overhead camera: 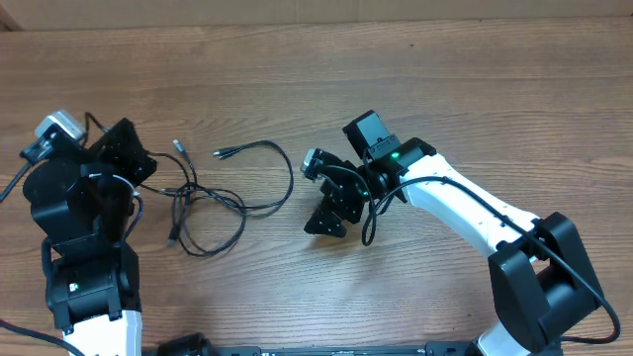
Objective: Untangle cables
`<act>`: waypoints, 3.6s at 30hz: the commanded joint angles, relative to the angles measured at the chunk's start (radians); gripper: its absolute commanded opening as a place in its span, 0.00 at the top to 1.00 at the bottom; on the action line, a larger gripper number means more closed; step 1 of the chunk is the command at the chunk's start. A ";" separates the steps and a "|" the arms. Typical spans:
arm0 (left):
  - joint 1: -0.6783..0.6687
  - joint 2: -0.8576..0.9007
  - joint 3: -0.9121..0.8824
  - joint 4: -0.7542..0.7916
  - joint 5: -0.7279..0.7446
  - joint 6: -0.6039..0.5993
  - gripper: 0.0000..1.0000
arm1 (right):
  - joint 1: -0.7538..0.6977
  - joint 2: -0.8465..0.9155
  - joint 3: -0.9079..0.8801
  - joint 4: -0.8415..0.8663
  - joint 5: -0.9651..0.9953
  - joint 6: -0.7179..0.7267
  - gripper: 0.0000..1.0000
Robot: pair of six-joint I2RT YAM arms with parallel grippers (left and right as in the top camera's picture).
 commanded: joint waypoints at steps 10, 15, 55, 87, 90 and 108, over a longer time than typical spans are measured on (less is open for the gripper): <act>0.003 0.016 0.032 -0.019 0.092 -0.021 0.96 | 0.055 0.048 0.003 0.322 -0.020 -0.013 0.00; -0.001 0.047 0.031 -0.025 0.114 -0.026 0.96 | 0.110 0.118 0.003 0.429 -0.020 -0.013 0.00; -0.112 0.177 0.032 0.221 0.338 -0.226 0.96 | 0.229 0.465 0.003 0.953 0.129 0.090 0.32; 0.189 0.177 0.032 0.013 0.323 0.133 0.96 | -0.383 0.465 0.003 0.252 0.243 0.180 0.96; 0.189 0.179 0.032 -0.041 0.323 0.197 0.96 | -0.474 0.463 0.010 0.184 0.150 0.180 0.69; 0.187 0.245 0.031 -0.270 0.233 0.352 0.00 | -0.667 0.370 0.498 -0.727 -0.245 -0.139 0.00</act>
